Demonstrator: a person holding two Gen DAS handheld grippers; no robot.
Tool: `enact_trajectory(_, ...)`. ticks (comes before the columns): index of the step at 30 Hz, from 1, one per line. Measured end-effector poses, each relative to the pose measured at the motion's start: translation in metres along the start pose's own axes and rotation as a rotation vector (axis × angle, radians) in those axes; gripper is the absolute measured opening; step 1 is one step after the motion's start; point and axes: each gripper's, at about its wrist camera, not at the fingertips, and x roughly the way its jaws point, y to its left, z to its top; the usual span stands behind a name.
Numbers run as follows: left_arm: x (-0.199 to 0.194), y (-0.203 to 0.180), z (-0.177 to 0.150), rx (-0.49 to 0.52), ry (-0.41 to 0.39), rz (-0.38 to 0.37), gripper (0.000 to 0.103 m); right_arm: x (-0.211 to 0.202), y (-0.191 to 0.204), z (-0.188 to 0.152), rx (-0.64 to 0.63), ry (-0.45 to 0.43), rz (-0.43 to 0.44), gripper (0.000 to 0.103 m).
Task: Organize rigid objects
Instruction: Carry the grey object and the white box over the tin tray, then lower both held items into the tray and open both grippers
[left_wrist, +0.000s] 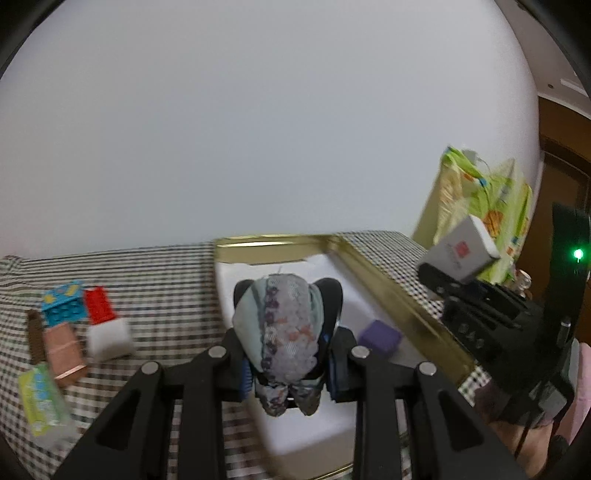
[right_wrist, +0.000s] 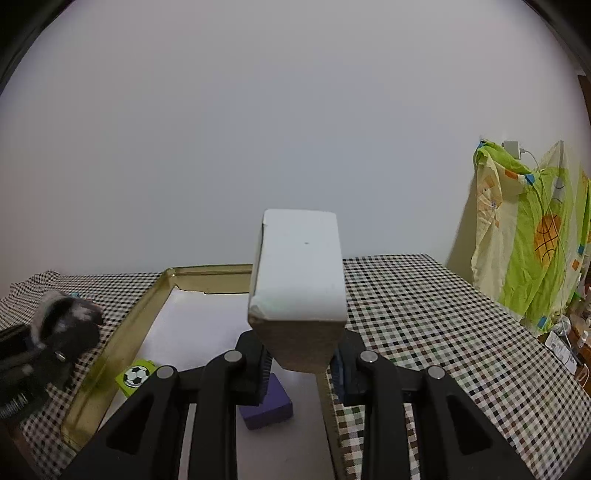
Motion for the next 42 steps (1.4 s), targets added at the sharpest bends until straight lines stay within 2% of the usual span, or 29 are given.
enact_trajectory(7,0.02,-0.022,-0.006,0.027,0.051,-0.013,0.028,0.01,0.0,-0.005,0.004,0.059,0.029,0.029)
enact_trajectory(19,0.027,-0.032,-0.011,0.088,0.096,0.027,0.027,0.009,0.014,-0.01,-0.026,0.102,0.091,0.029)
enact_trajectory(27,0.029,-0.029,-0.012,0.074,0.113,0.039,0.027,0.018,0.011,-0.009,-0.012,0.138,0.119,0.029)
enact_trajectory(34,0.033,-0.023,-0.013,0.046,0.133,0.055,0.028,0.015,0.017,-0.01,-0.022,0.128,0.154,0.029)
enact_trajectory(40,0.034,-0.024,-0.015,0.053,0.138,0.066,0.028,0.018,0.019,-0.01,0.002,0.134,0.223,0.029)
enact_trajectory(41,0.035,-0.024,-0.015,0.054,0.14,0.069,0.029,0.019,0.02,-0.01,0.003,0.139,0.237,0.03)
enact_trajectory(42,0.035,-0.024,-0.015,0.056,0.143,0.07,0.032,0.019,0.021,-0.01,0.002,0.142,0.248,0.036)
